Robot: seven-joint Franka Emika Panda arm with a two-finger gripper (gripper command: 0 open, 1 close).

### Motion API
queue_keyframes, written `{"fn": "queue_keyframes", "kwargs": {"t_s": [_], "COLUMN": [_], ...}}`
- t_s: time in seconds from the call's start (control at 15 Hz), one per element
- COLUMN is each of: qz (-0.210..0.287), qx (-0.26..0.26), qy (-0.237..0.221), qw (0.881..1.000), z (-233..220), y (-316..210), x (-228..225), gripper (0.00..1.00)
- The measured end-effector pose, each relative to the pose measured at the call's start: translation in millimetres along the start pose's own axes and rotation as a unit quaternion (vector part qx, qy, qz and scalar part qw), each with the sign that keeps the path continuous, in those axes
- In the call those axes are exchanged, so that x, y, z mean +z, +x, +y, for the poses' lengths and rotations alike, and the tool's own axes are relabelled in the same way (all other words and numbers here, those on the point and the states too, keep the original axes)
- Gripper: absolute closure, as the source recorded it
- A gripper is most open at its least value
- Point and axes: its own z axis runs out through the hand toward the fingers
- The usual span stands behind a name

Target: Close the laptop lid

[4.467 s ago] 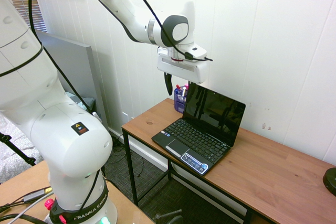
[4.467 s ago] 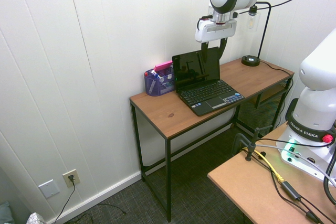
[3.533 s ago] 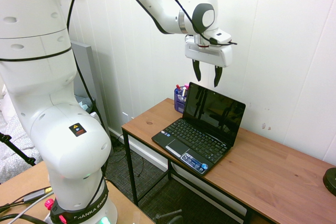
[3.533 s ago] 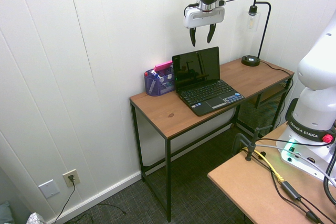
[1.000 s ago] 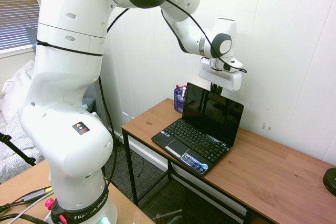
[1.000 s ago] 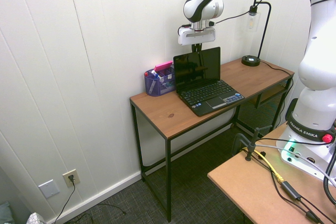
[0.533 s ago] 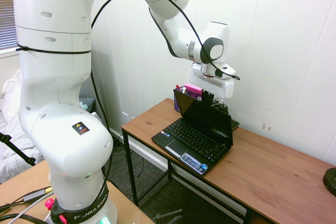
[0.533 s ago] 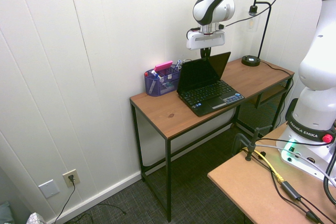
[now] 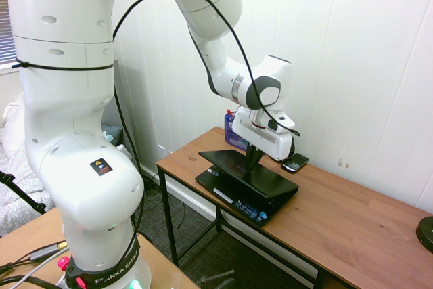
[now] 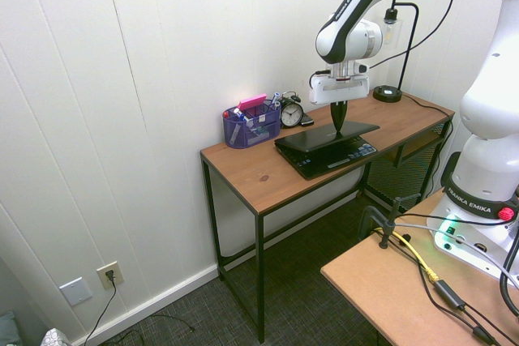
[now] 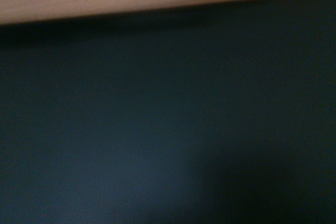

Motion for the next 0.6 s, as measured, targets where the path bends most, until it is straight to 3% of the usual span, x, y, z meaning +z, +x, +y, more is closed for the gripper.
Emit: {"fn": "queue_keyframes", "kwargs": {"t_s": [0.27, 0.6], "qz": [-0.012, -0.009], "qx": [0.001, 0.000], "qy": [-0.010, -0.005], "qw": [1.000, 1.000], "z": [2, -3], "y": [6, 10], "x": [20, 13], "gripper": [1.00, 1.00]}}
